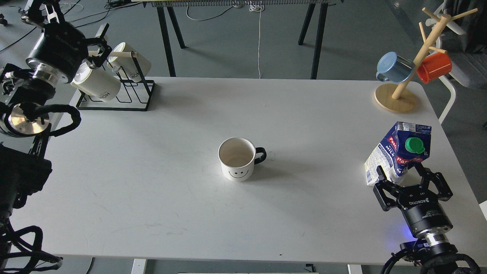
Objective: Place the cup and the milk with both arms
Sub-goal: 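Carry the milk carton with the right gripper beside the smiley mug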
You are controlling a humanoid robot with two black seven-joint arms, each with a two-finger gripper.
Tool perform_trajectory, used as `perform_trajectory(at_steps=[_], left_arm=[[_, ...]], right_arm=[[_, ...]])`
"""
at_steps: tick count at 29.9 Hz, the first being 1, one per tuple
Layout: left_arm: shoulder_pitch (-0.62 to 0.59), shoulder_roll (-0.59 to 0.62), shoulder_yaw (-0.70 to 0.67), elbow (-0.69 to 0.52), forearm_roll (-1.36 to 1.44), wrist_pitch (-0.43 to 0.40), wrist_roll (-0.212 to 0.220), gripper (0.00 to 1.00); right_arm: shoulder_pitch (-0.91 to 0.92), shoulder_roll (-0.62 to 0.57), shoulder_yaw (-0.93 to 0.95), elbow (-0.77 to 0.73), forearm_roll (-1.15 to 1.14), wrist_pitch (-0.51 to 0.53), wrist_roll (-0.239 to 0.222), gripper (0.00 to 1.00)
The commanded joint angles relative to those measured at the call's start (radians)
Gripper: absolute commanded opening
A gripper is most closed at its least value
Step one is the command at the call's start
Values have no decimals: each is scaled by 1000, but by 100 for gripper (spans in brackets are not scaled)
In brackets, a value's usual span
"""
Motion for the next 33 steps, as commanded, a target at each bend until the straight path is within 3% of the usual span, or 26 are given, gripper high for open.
perform_trajectory(at_steps=[1,4,8,16,33], left_arm=[[1,0,0,0,0,0,-2,100],[1,1,0,0,2,0,-2,100],[1,3,0,1,0,0,-2,100],[3,3,0,1,2,1,-11,100],[1,3,1,3,2,1,-11,100]], right_arm=[[5,8,0,-5,-17,0,4,75],[8,22,1,-5,-58,0,24,61],[8,31,6,-4,-86,0,35,53],[6,34,0,4,-91,0,35,42],[-4,57,-14,98,-92,0,33,30]])
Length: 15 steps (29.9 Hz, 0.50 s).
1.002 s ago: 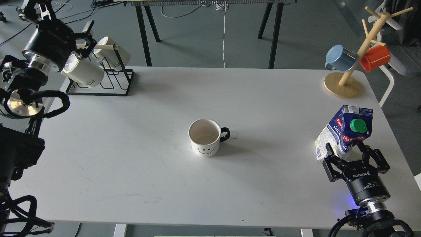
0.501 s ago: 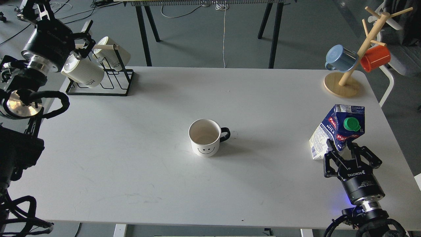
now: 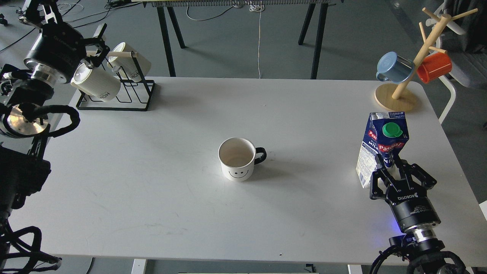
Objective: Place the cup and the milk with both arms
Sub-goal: 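Carry the milk carton with the right gripper beside the smiley mug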
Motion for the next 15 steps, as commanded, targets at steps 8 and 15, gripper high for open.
perform_trajectory(at_steps=[8,15], left_arm=[[0,0,0,-2,0,1,0,100],[0,0,1,-2,0,1,0,100]], right_arm=[[-3,2,-23,31,-4,0,0,25],[-2,49,-90,100,-65,0,0,25]])
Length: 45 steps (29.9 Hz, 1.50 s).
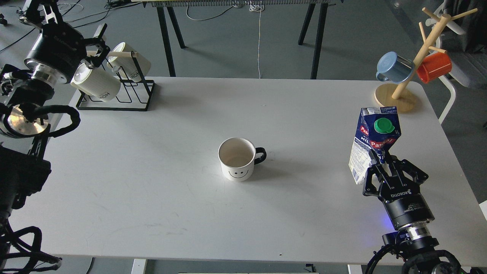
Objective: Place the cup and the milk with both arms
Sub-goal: 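Carry the milk carton with the right gripper beside the smiley mug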
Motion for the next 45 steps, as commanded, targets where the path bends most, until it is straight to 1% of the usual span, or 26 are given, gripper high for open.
perform_trajectory(at_steps=[1,6,18,33,39,45], left_arm=[[0,0,1,-1,0,0,2,100],[-1,2,1,-1,0,0,0,100],[0,13,1,-1,0,0,0,100],[0,14,1,-1,0,0,0,100],[0,14,1,-1,0,0,2,100],[0,16,1,-1,0,-2,0,100]], right_arm=[[0,50,-36,34,-54,0,0,25],[5,128,-74,39,-149,0,0,25],[34,128,-162,18,-279,0,0,25],[92,128,-255,-50,-310,0,3,26],[124,128,-305,-62,-310,0,21,26],[154,128,-314,-96,-322,0,35,26]])
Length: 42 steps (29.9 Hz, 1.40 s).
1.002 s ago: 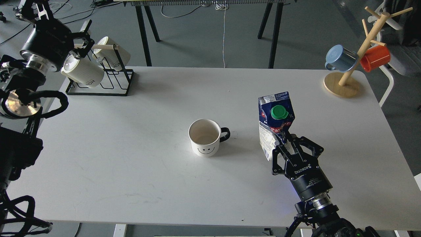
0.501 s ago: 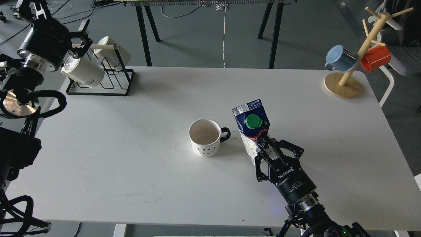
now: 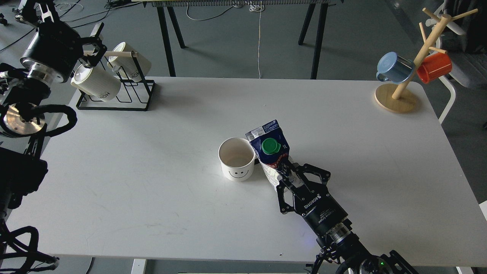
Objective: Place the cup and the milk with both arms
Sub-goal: 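Carry the milk carton with the right gripper beside the smiley mug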
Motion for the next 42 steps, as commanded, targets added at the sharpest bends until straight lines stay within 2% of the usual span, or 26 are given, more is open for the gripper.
perform_trajectory(at_steps=[1,7,16,19,23,25,27,30,42], left_arm=[[0,1,0,0,0,1,2,100],[0,-1,0,0,0,1,2,100],[-2,4,0,0,0,1,2,100],[-2,4,0,0,0,1,0,100],[0,4,0,0,0,1,0,100],[0,4,0,0,0,1,0,100],[0,5,0,0,0,1,0,100],[0,5,0,0,0,1,0,100],[3,7,0,0,0,1,0,100]], right_arm=[[22,0,-4,-29,-15,0,10,26],[80,0,-56,-72,-29,0,49,26],[94,0,-82,-86,-29,0,59,27],[94,0,-83,-95,-29,0,59,31],[94,0,-94,-104,-29,0,60,45],[94,0,-96,-107,-29,0,60,66],[96,0,-100,-107,-28,0,63,73],[96,0,-102,-106,-26,0,63,93],[94,0,-68,-95,-14,0,63,98]])
